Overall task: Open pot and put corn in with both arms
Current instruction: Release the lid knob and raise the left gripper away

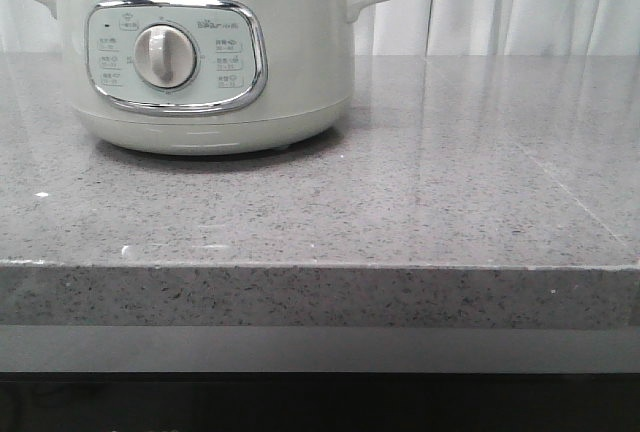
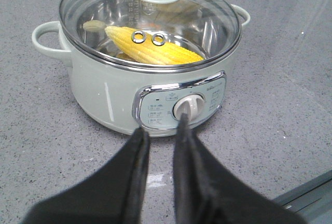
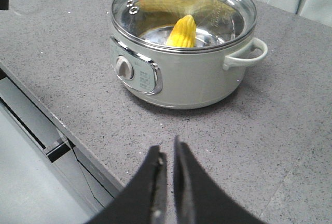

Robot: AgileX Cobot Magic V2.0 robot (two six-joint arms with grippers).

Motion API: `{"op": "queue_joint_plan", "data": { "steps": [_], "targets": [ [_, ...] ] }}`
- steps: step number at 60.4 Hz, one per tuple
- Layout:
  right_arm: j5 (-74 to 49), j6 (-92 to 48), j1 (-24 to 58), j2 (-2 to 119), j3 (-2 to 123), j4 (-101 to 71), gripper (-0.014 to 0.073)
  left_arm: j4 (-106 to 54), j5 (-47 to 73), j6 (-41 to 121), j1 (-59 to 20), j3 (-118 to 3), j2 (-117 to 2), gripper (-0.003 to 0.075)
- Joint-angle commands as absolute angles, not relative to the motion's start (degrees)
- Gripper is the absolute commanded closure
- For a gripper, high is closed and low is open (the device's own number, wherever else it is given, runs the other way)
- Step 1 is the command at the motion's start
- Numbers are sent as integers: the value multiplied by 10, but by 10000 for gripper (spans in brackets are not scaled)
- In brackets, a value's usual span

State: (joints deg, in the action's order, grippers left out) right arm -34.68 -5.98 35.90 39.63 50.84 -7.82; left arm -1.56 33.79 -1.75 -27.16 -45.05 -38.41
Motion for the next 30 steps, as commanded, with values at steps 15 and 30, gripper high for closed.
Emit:
{"op": "queue_joint_plan", "data": {
  "steps": [15, 30],
  "targets": [
    [-310, -59, 357, 394, 520, -75, 662, -22, 298, -17, -276, -467, -384, 741],
    [-310, -59, 357, 394, 520, -75, 662, -22, 298, -17, -276, -467, -384, 741]
  ]
}}
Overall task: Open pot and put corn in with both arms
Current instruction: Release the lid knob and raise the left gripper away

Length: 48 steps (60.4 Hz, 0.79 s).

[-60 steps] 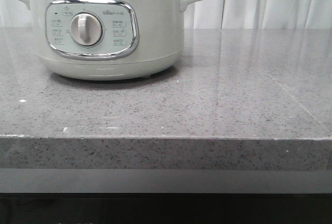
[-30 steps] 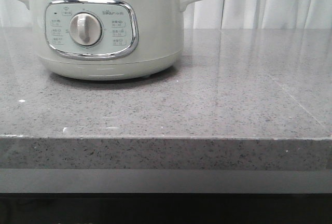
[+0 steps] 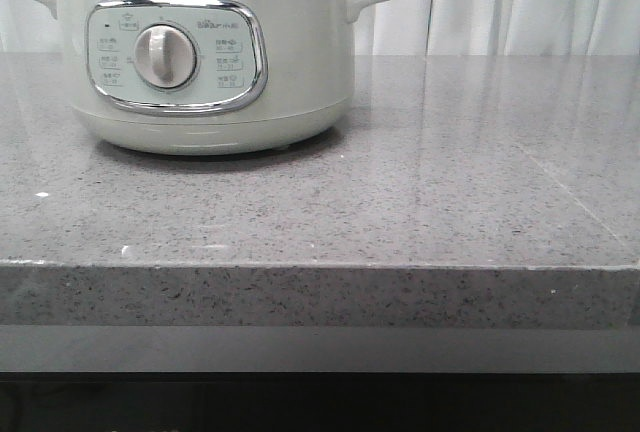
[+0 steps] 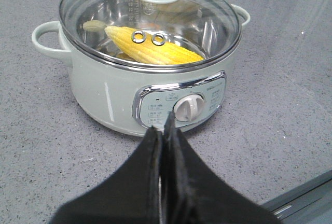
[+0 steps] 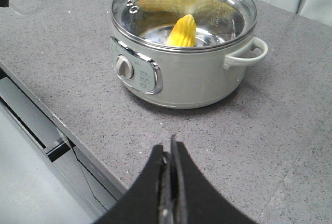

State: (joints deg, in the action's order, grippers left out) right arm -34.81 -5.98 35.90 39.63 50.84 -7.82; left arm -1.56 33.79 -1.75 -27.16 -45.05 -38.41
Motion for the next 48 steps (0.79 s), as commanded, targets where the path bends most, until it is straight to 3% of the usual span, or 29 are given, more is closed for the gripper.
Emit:
{"op": "queue_joint_plan", "data": {
  "steps": [1, 18, 31, 48],
  "targets": [
    [-310, -59, 357, 394, 520, -75, 662, -22, 298, -17, -276, -467, -384, 741],
    [-310, -59, 357, 394, 520, -75, 662, -21, 248, -17, -241, -428, -354, 741],
    [-310, -59, 357, 394, 520, -75, 662, -26, 84, -17, -136, -279, -239, 741],
    [-310, -59, 357, 394, 520, -75, 662, -34, 54, -17, -50, -122, -93, 741]
  ]
}}
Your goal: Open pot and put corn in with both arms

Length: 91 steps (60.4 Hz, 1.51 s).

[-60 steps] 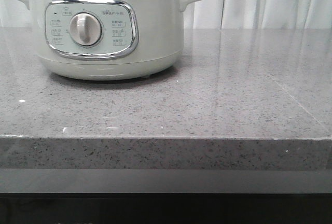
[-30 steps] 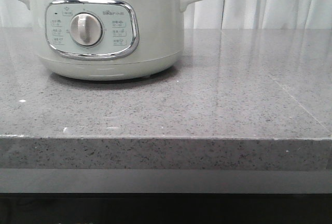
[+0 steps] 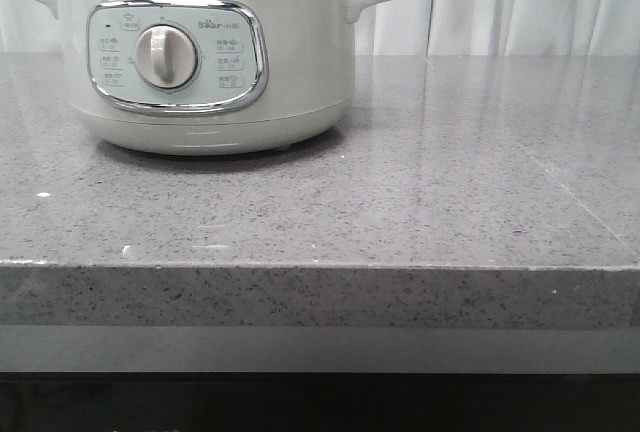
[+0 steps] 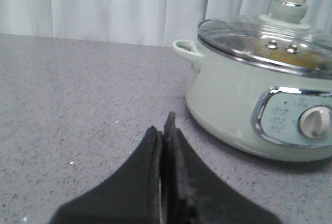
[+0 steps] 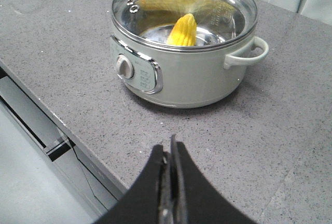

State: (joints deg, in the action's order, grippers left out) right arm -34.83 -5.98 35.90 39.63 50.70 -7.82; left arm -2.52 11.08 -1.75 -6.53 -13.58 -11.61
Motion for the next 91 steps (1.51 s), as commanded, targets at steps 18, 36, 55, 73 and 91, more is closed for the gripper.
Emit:
{"op": "queue_joint_plan", "data": {
  "steps": [18, 36, 55, 73, 91],
  "targets": [
    [-310, -59, 357, 394, 520, -75, 662, -66, 20, -17, -29, -21, -13, 741],
    [-310, -59, 357, 394, 520, -75, 662, -66, -18, -17, -19, 10, 13, 741],
    [-310, -59, 357, 394, 520, -75, 662, -66, -18, -17, -19, 10, 13, 741],
    [-310, -59, 357, 394, 520, -75, 662, -66, -18, -17, -19, 10, 13, 741],
    [-305, -59, 349, 386, 515, -72, 662, -66, -18, -17, -19, 10, 13, 741]
  ]
}}
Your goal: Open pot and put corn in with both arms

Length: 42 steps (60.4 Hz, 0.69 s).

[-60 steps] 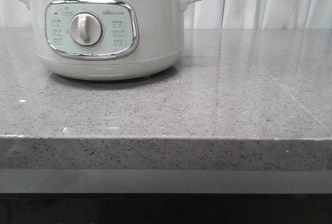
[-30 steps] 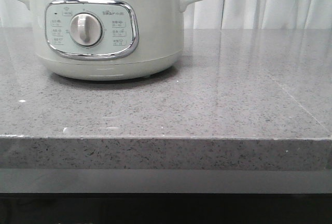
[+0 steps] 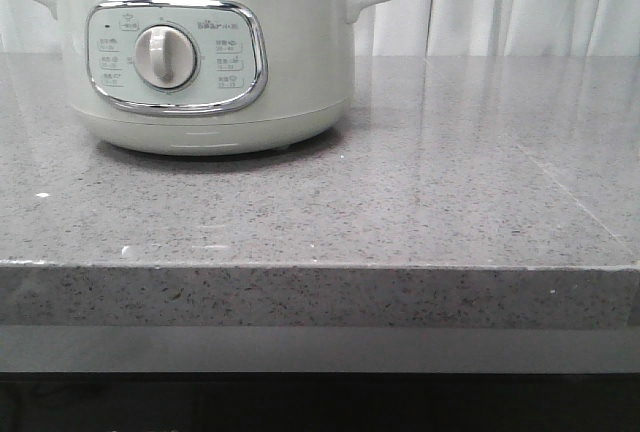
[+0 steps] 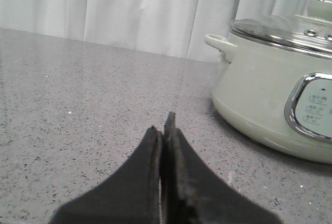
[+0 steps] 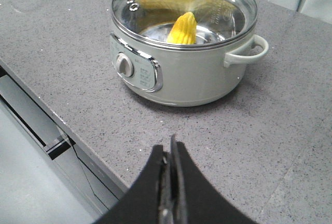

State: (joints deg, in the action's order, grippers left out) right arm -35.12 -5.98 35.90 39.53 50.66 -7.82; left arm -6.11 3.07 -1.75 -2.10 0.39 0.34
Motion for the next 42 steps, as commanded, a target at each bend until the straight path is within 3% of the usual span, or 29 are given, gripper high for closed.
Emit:
{"op": "queue_joint_plan", "data": {
  "steps": [1, 22, 42],
  "targets": [
    [-297, -59, 340, 383, 509, -72, 662, -66, -18, -17, -19, 10, 13, 741],
    [-149, -59, 138, 236, 285, -72, 662, -66, -18, -17, -19, 10, 13, 741],
    [-46, -59, 83, 59, 82, -72, 662, -66, -18, -17, -19, 10, 13, 741]
  ]
}}
